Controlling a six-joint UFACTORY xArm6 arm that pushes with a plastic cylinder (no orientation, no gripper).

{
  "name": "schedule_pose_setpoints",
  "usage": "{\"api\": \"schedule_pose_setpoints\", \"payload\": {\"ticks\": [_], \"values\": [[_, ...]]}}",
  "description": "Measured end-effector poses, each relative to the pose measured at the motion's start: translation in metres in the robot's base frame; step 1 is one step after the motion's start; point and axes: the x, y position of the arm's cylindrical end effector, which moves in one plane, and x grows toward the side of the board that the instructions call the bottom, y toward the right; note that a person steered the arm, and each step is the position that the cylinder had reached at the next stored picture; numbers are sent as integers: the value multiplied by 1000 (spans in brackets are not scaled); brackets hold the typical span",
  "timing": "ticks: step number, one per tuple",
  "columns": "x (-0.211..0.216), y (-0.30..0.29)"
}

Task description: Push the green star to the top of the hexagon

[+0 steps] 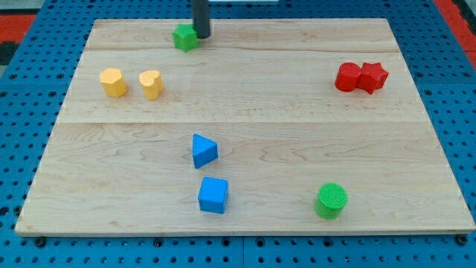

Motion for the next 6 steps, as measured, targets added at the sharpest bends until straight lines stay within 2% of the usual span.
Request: {"api": "schedule_pose_setpoints", "payload": {"ticks": [1,2,3,4,6], "values": [[23,-27],[34,24],[26,-45],[26,-73],[31,-65]]}}
